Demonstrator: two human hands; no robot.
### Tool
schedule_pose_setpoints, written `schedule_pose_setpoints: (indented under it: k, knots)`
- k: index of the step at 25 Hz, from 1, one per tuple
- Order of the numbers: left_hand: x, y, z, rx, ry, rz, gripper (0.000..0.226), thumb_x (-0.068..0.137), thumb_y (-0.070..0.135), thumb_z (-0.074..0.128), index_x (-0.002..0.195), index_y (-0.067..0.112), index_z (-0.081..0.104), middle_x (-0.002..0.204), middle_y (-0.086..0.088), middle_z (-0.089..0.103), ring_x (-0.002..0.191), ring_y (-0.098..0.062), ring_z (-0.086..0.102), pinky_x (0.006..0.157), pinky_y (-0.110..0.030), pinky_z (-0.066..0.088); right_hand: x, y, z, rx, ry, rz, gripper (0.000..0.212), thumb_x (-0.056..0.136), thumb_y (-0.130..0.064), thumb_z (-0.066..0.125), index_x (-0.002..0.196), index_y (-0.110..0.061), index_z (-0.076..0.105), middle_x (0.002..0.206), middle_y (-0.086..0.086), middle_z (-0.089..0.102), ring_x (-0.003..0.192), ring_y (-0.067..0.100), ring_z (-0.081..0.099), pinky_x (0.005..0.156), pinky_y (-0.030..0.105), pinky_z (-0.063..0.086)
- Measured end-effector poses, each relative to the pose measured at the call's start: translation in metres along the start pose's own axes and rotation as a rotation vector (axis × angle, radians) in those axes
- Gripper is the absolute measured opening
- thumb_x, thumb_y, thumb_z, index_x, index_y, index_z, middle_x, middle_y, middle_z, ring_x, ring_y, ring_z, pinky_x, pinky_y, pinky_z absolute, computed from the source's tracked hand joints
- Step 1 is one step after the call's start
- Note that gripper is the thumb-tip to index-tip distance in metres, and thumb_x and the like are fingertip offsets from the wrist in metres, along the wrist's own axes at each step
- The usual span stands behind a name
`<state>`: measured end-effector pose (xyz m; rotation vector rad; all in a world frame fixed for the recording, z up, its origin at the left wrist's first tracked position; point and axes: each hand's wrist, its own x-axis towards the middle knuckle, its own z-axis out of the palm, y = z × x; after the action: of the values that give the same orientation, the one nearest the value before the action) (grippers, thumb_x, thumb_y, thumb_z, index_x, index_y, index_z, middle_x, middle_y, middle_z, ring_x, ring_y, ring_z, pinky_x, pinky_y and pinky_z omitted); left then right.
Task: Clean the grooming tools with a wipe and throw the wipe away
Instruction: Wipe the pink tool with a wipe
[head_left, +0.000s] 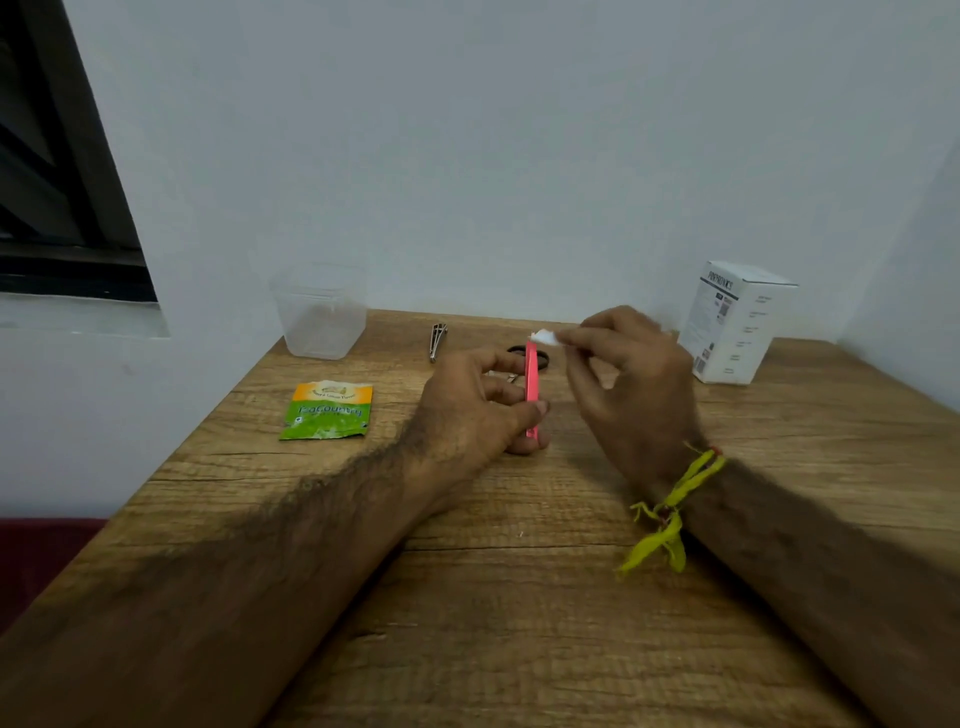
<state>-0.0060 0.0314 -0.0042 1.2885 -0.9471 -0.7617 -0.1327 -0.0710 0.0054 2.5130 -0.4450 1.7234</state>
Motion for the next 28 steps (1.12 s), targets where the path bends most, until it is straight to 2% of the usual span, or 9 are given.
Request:
schedule_pose_setpoints:
  k: [3,5,9,15,17,21,23,28]
  knots:
    - [0.0,-0.001,0.0,0.015,-0.039,0.011,0.046,0.079,-0.01,0.077,0.119,0.009,0.064,0.087,-0.015,0.077,0.073,-0.027,0.077,0.064,-0.029,0.06,-0.006,-0.007,0.008,-0.038,-0.137,-0.121,0.018,0.083,0.001,0.072,0.1,-0.006,0.076,0.09,0.007,0.069,0.081,0.027,0.066,0.07,0.045,0.053]
    - [0.0,0.0,0.001,0.0,-0.037,0.008,0.046,0.079,-0.012,0.076,0.118,0.01,0.063,0.086,-0.011,0.077,0.072,-0.026,0.077,0.062,-0.029,0.06,-0.005,0.002,0.006,-0.084,-0.155,-0.166,0.017,0.084,0.003,0.07,0.099,-0.003,0.076,0.091,0.01,0.069,0.081,0.031,0.065,0.07,0.047,0.053]
    - [0.0,0.0,0.003,-0.004,-0.024,0.036,0.041,0.081,-0.01,0.075,0.112,0.016,0.066,0.085,-0.009,0.077,0.068,-0.024,0.076,0.055,-0.026,0.056,-0.005,0.011,0.005,-0.071,-0.101,-0.144,0.012,0.086,0.002,0.068,0.095,-0.001,0.075,0.087,0.011,0.068,0.079,0.03,0.063,0.069,0.048,0.051]
    - [0.001,0.001,0.002,-0.024,0.002,0.019,0.042,0.081,-0.005,0.077,0.117,0.015,0.065,0.085,-0.01,0.078,0.072,-0.027,0.077,0.058,-0.027,0.057,0.0,0.006,0.004,-0.039,0.087,-0.11,0.012,0.09,-0.002,0.066,0.096,0.001,0.075,0.089,0.012,0.068,0.081,0.029,0.064,0.072,0.039,0.051]
    - [0.002,0.001,0.001,-0.013,-0.009,0.013,0.045,0.081,-0.007,0.077,0.119,0.013,0.065,0.085,-0.01,0.078,0.072,-0.028,0.077,0.057,-0.027,0.058,0.0,0.0,0.008,-0.016,0.05,-0.127,0.01,0.089,-0.002,0.067,0.096,0.0,0.075,0.089,0.012,0.068,0.082,0.029,0.064,0.073,0.04,0.051]
    - [0.001,0.002,0.001,-0.01,-0.037,0.0,0.045,0.079,-0.008,0.078,0.119,0.009,0.065,0.085,-0.012,0.078,0.072,-0.026,0.077,0.057,-0.027,0.058,-0.001,0.007,0.007,-0.037,-0.13,-0.156,0.01,0.089,-0.003,0.066,0.095,0.0,0.074,0.092,0.013,0.068,0.084,0.031,0.063,0.074,0.047,0.051]
    - [0.001,0.003,0.0,-0.002,-0.04,0.002,0.046,0.079,-0.008,0.078,0.12,0.009,0.065,0.086,-0.012,0.078,0.07,-0.025,0.076,0.057,-0.027,0.058,0.0,0.01,0.006,-0.046,-0.156,-0.149,0.01,0.09,-0.002,0.065,0.095,0.0,0.073,0.092,0.013,0.068,0.084,0.032,0.063,0.074,0.047,0.05]
    - [0.0,0.002,0.001,0.009,-0.048,0.007,0.046,0.081,-0.006,0.077,0.122,0.008,0.064,0.084,-0.012,0.078,0.07,-0.025,0.076,0.058,-0.028,0.06,0.002,0.007,0.006,-0.031,0.06,-0.119,0.01,0.092,-0.004,0.066,0.096,0.002,0.073,0.09,0.014,0.069,0.084,0.03,0.064,0.076,0.039,0.05]
